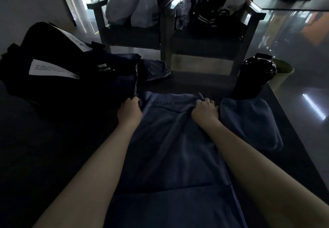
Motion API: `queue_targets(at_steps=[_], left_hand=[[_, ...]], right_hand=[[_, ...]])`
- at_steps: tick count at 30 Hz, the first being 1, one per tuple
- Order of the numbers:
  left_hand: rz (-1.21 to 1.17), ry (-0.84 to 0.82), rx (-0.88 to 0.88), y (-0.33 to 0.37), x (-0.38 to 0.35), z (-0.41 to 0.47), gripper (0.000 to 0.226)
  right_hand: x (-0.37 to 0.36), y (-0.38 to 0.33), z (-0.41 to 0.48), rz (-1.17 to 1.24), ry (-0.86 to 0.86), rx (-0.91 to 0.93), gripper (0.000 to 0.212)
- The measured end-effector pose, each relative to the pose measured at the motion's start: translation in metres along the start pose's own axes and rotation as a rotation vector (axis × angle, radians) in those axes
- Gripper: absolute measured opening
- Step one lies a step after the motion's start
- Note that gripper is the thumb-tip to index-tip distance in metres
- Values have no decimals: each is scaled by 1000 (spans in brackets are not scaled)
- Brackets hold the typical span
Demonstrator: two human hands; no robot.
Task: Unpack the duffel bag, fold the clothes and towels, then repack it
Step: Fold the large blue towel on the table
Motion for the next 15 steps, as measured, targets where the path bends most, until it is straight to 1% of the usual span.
queue_targets(at_steps=[2,5,11,13,15], left_hand=[[-2,-4,-26,2,1,-1,24],[-5,-3,-45,2,7,-4,22],[-148,69,-14,-2,34,-17,21],[-160,50,31,-3,46,-23,23],[-192,5,86,-5,55,-29,26]], right_hand=[[0,-1,-1,17,19,16,37],[6,-4,-5,56,86,51,36],[34,-11,-30,98,375,179,24],[44,-9,-46,180,457,194,24],[54,-6,-63,318,499,203,22]])
Point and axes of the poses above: each hand's wrist, its own z-axis towards the middle knuckle, its own x-axis out of the back of the hand, y = z × x, the point moved 4 cm from there along z, towards the middle knuckle, and after that the axes turned 9 degrees about y, right-handed, at the moved point
